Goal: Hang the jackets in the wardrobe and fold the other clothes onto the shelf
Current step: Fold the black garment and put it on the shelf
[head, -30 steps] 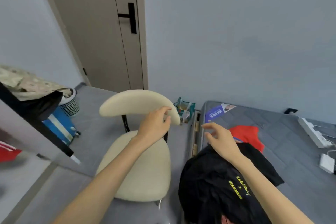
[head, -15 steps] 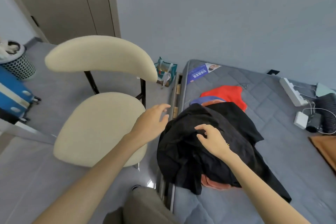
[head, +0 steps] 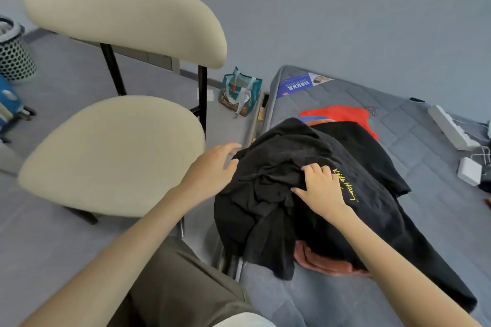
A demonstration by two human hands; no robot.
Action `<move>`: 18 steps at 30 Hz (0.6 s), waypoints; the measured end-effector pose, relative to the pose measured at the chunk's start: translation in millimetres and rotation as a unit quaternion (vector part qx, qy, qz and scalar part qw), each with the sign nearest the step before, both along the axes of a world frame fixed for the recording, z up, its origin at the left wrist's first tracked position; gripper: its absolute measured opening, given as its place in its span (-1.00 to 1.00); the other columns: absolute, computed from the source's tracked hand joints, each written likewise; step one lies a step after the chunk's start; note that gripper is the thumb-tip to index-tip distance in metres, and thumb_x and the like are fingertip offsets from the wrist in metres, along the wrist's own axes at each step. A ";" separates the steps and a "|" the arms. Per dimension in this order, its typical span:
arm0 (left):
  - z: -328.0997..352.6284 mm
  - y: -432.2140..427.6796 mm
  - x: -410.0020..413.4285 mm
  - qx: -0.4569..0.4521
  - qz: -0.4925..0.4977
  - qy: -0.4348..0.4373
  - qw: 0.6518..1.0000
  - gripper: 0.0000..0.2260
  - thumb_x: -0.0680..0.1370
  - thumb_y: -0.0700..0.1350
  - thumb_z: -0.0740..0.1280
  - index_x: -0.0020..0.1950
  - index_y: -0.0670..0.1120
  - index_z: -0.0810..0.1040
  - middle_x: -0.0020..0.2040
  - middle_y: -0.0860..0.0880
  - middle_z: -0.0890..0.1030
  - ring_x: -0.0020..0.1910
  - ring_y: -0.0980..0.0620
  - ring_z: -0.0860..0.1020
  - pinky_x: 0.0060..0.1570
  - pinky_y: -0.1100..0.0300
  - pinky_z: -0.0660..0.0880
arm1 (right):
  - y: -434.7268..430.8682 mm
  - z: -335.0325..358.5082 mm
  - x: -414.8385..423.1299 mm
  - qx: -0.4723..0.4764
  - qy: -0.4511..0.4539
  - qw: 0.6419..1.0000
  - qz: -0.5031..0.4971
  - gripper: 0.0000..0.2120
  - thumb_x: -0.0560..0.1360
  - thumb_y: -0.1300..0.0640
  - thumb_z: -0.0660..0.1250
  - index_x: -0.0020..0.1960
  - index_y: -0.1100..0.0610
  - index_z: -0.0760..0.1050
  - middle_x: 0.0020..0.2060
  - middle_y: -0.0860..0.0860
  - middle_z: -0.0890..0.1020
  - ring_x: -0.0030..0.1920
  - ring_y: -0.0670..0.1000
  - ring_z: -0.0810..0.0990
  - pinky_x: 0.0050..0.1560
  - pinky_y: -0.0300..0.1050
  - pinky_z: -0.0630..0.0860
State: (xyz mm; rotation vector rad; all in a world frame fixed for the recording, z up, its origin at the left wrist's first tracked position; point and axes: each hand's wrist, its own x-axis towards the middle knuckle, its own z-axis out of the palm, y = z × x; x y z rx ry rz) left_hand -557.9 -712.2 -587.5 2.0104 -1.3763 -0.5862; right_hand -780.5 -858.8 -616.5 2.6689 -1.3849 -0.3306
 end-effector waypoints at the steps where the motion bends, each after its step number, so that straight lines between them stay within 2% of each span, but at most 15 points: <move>1: -1.4 2.4 -8.6 -0.004 0.007 -0.003 1.000 -0.65 0.64 -0.07 0.19 0.44 0.01 0.36 0.32 0.04 0.50 0.28 0.03 0.47 0.27 0.05 0.42 | -3.0 -1.2 -5.6 -0.019 -0.014 0.999 0.024 -0.56 0.56 -0.17 0.22 0.33 0.06 0.37 0.25 -0.01 0.47 0.24 0.08 0.41 0.21 -0.04 0.38; 4: -0.4 4.4 -36.3 -0.012 0.015 -0.016 1.000 -0.65 0.64 -0.05 0.19 0.43 0.04 0.36 0.31 0.06 0.51 0.26 0.06 0.48 0.25 0.08 0.43 | -8.5 2.9 -19.3 0.006 -0.150 0.985 0.084 -0.74 0.63 -0.04 0.17 0.14 0.10 0.51 0.05 0.00 0.60 0.07 0.06 0.50 0.06 -0.09 0.41; 7: 3.1 -2.8 -63.9 -0.017 0.015 -0.033 0.999 -0.65 0.64 -0.04 0.19 0.44 0.07 0.35 0.31 0.09 0.50 0.24 0.10 0.48 0.19 0.21 0.41 | -4.7 19.3 -39.5 0.120 -0.270 0.947 0.127 -0.76 0.60 -0.03 0.24 -0.03 0.09 0.60 -0.12 -0.05 0.66 -0.08 -0.01 0.59 -0.09 -0.15 0.39; 9: 6.2 -9.8 -80.3 -0.022 0.015 -0.040 0.999 -0.64 0.64 -0.04 0.19 0.45 0.08 0.33 0.31 0.10 0.49 0.23 0.12 0.48 0.17 0.24 0.39 | -1.4 28.2 -59.9 0.214 -0.276 0.927 0.135 -0.78 0.56 -0.08 0.29 -0.11 0.01 0.62 -0.20 -0.08 0.68 -0.17 -0.09 0.61 -0.11 -0.16 0.45; 11: 8.4 -17.3 -95.0 -0.025 0.010 -0.049 0.998 -0.64 0.64 -0.04 0.19 0.44 0.09 0.33 0.31 0.12 0.49 0.19 0.14 0.48 0.17 0.19 0.42 | -1.0 31.8 -79.6 0.311 -0.250 0.908 0.128 -0.79 0.53 -0.11 0.32 -0.15 -0.05 0.64 -0.21 -0.09 0.69 -0.19 -0.12 0.62 -0.08 -0.17 0.51; 13: 9.7 -26.0 -108.0 -0.017 -0.001 -0.059 0.998 -0.64 0.63 -0.03 0.19 0.44 0.09 0.33 0.31 0.12 0.48 0.18 0.14 0.48 0.18 0.13 0.46 | -5.8 32.2 -95.3 0.375 -0.302 0.869 0.108 -0.86 0.52 -0.06 0.35 -0.12 -0.08 0.66 -0.18 -0.15 0.69 -0.16 -0.19 0.62 -0.08 -0.27 0.50; 14: 9.8 -30.7 -113.4 -0.012 -0.009 -0.066 0.998 -0.64 0.63 -0.03 0.19 0.44 0.10 0.33 0.31 0.12 0.48 0.20 0.13 0.47 0.19 0.12 0.46 | -11.4 32.6 -101.2 0.367 -0.362 0.852 0.091 -0.90 0.52 0.00 0.37 -0.10 -0.09 0.66 -0.16 -0.17 0.69 -0.15 -0.20 0.62 -0.10 -0.31 0.47; 16: 9.5 -42.5 -122.2 -0.006 -0.023 -0.078 0.997 -0.63 0.63 -0.03 0.20 0.45 0.09 0.32 0.33 0.11 0.47 0.23 0.11 0.47 0.22 0.13 0.43 | -32.2 29.6 -112.1 0.259 -0.463 0.847 0.038 -0.90 0.53 0.09 0.37 -0.02 -0.08 0.63 -0.08 -0.20 0.68 -0.04 -0.16 0.61 -0.02 -0.30 0.46; 17: 9.1 -49.4 -125.8 -0.004 -0.030 -0.080 0.996 -0.62 0.63 -0.03 0.20 0.45 0.09 0.32 0.34 0.10 0.46 0.25 0.10 0.46 0.24 0.14 0.42 | -46.3 25.9 -117.3 0.191 -0.469 0.862 0.006 -0.86 0.53 0.10 0.36 0.06 -0.05 0.61 0.01 -0.17 0.66 0.06 -0.09 0.58 0.09 -0.22 0.45; 18: 8.8 -56.6 -129.0 -0.001 -0.036 -0.081 0.996 -0.62 0.63 -0.04 0.20 0.45 0.08 0.32 0.35 0.09 0.45 0.28 0.09 0.45 0.24 0.16 0.41 | -61.3 21.1 -123.4 0.135 -0.436 0.889 -0.035 -0.78 0.53 0.08 0.35 0.17 -0.02 0.56 0.12 -0.08 0.62 0.17 0.01 0.53 0.19 -0.10 0.43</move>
